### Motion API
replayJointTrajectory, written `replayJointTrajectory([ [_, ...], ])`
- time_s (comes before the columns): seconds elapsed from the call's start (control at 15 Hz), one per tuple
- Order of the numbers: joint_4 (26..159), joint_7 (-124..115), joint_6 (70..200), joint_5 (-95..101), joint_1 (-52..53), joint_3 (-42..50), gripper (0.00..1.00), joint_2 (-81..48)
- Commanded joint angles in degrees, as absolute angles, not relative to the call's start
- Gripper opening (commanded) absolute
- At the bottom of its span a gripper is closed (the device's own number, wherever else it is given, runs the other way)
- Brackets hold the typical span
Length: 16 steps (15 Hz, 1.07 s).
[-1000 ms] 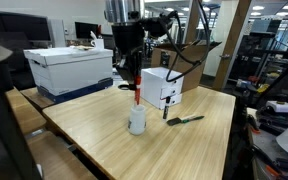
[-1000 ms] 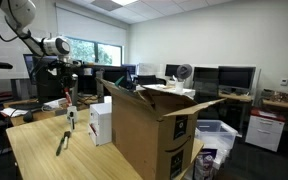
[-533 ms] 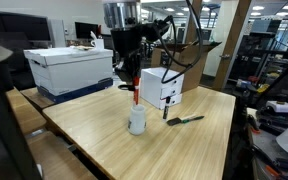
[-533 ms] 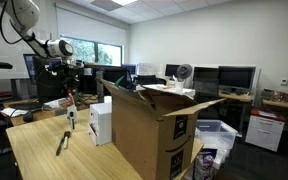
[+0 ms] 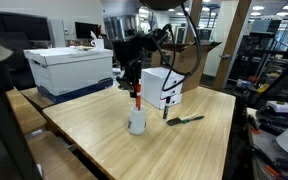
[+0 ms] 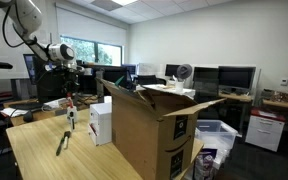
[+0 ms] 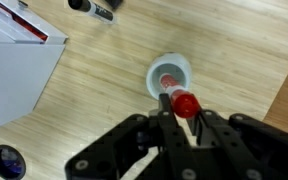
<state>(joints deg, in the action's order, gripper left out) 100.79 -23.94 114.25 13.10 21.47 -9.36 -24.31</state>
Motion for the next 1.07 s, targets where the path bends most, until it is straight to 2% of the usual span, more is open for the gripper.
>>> replayJointTrajectory([
  [0.0,101.24,-24.81,113.30,12.27,21.90,-9.16,0.48,-23.99],
  [0.53,103.39,-26.12,113.63,12.67,21.85,-8.93,0.94,-20.81],
  [0.67,104.28,-27.00,113.79,12.65,21.70,-8.81,0.99,-19.71],
  [1.0,111.57,-28.88,117.07,12.94,20.32,-8.21,1.00,-14.03],
])
